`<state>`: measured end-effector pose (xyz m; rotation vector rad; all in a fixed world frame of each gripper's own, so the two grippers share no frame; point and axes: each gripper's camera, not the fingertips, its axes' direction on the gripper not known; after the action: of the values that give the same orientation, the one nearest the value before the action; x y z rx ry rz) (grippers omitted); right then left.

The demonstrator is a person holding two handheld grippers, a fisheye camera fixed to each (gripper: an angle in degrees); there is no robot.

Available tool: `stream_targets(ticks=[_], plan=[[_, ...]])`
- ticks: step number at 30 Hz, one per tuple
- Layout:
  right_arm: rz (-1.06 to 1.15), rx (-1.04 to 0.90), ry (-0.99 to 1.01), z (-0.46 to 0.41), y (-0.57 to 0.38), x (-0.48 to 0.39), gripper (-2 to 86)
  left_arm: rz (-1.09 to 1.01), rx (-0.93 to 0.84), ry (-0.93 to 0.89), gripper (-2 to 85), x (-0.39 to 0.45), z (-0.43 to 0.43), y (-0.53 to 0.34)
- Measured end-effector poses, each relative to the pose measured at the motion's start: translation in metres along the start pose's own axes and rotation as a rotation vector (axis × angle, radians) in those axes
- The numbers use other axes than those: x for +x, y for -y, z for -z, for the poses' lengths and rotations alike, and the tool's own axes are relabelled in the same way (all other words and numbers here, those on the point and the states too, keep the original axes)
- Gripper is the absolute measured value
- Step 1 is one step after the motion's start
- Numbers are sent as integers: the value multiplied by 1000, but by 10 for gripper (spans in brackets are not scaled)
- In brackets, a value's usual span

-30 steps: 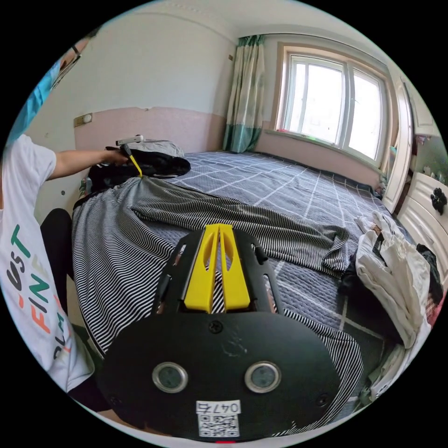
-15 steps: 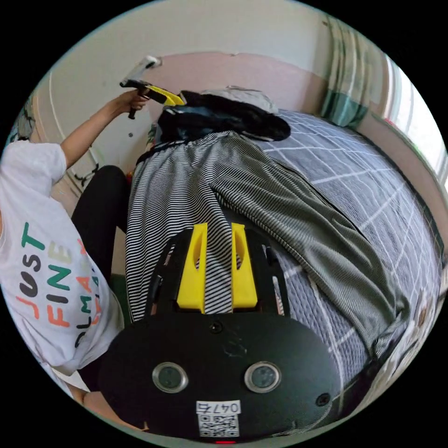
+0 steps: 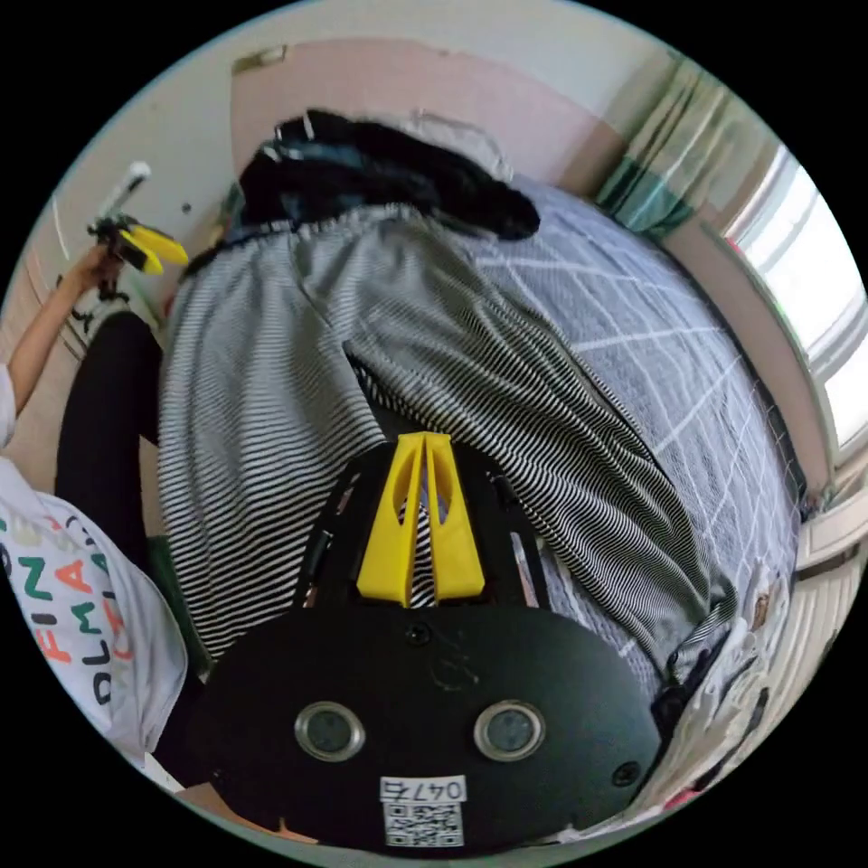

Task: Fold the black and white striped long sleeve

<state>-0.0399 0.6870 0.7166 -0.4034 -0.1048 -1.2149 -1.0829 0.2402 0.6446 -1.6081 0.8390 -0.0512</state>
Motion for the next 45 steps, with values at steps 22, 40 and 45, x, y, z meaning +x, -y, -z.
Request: stream_targets(ticks=[22, 40, 45], plan=[[81, 390, 27, 90, 18, 93, 17, -577, -34, 150, 133, 75, -30, 260], [-258, 177, -236, 128, -122, 274, 34, -525, -573, 39, 104, 37, -156, 436], [-290, 33, -171, 106, -111, 349, 57, -540, -585, 123, 91, 58, -169, 446]])
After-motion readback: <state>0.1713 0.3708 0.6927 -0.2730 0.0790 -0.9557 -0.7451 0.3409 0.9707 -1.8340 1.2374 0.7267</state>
